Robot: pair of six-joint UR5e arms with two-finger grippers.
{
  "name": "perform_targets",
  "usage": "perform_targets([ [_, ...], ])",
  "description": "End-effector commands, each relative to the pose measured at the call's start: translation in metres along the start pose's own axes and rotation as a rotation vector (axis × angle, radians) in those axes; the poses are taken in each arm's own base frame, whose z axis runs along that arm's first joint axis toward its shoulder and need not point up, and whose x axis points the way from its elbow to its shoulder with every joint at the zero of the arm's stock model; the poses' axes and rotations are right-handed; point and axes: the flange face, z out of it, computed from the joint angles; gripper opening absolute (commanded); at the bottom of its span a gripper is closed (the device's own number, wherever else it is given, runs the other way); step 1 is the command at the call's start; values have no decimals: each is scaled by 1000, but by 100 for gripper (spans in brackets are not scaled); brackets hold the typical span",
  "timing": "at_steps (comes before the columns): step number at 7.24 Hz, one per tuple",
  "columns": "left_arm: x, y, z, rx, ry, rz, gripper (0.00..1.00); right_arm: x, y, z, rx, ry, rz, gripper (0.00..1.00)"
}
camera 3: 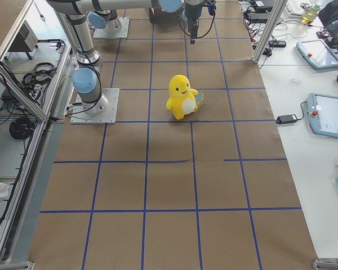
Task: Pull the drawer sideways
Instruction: 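Pull the drawer handle away from the cabinet with the left gripper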
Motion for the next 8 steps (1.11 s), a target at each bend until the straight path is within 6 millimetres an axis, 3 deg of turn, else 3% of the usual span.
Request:
perform_targets([
  [1, 1, 1, -3, 6, -1, 3, 18, 0, 0, 0, 0, 0, 0, 100],
  [4, 1, 1, -5, 8, 1, 1, 18, 0, 0, 0, 0, 0, 0, 100],
  [5, 1, 1, -5, 8, 1, 0, 35, 0, 0, 0, 0, 0, 0, 100],
  [6, 1, 1, -5, 11, -1, 0, 68, 0, 0, 0, 0, 0, 0, 100],
  [7, -2, 3, -10, 20, 3, -5, 81, 0, 0, 0, 0, 0, -2, 100],
  [8, -9, 6, -25, 36, 27, -20, 88, 0, 0, 0, 0, 0, 0, 100],
])
